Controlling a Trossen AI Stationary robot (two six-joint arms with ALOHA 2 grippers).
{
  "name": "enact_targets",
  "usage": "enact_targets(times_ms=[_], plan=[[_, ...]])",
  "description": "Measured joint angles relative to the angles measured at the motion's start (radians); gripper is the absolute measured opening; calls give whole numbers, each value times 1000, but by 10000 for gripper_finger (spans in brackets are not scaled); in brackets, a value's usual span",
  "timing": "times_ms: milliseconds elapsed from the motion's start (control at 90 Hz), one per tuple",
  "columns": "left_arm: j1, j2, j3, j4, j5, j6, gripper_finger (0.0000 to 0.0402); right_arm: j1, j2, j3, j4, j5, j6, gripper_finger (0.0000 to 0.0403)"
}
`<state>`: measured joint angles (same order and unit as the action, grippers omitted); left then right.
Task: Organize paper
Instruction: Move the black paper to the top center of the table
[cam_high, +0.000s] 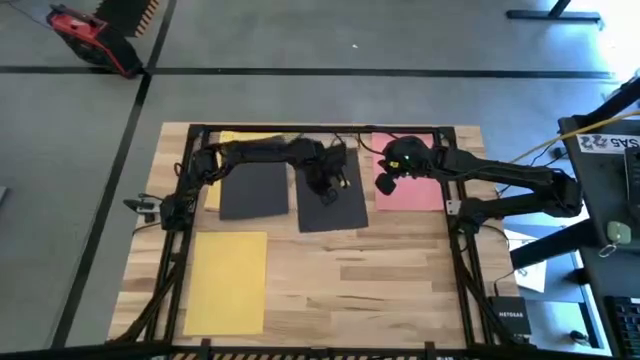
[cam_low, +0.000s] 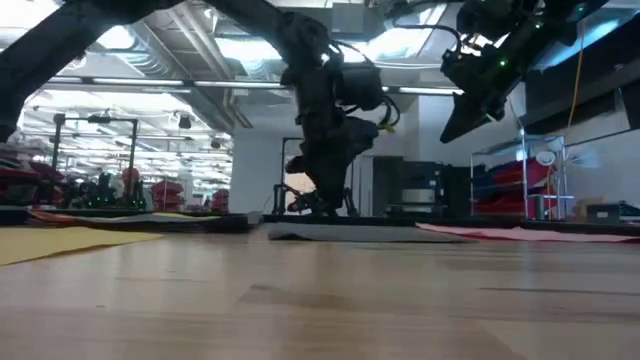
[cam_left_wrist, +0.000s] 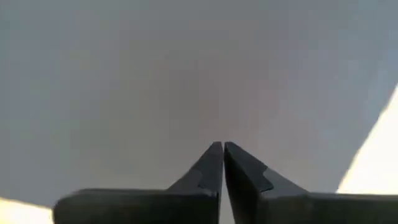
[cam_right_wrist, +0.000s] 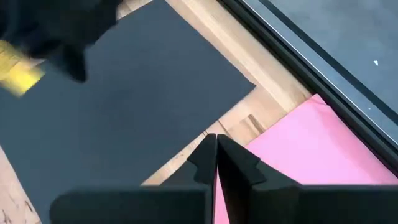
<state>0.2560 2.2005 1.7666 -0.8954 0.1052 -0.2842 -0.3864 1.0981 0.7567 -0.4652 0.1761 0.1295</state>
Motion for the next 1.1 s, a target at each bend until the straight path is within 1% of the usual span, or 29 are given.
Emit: enact_targets(times_ms=[122,300,411,589,800,1011,1100], plan=[[-30,0,-67,52,-1,-23,0,0,0,0,0,0,0,0],[-23,-7,-140,121,-2,-23,0,0,0,0,0,0,0,0],[-5,-8,-142,128,-3,16,0,0,0,0,0,0,0,0],[42,-7,-142,130,-38,61,0,0,0,0,0,0,0,0],[76,-5,-144,130,-38,117,0,0,0,0,0,0,0,0],[81,-4,-144,132,-46,207,0,0,0,0,0,0,0,0],[81,-3,-145,142,-46,214,0,0,0,0,0,0,1,0]])
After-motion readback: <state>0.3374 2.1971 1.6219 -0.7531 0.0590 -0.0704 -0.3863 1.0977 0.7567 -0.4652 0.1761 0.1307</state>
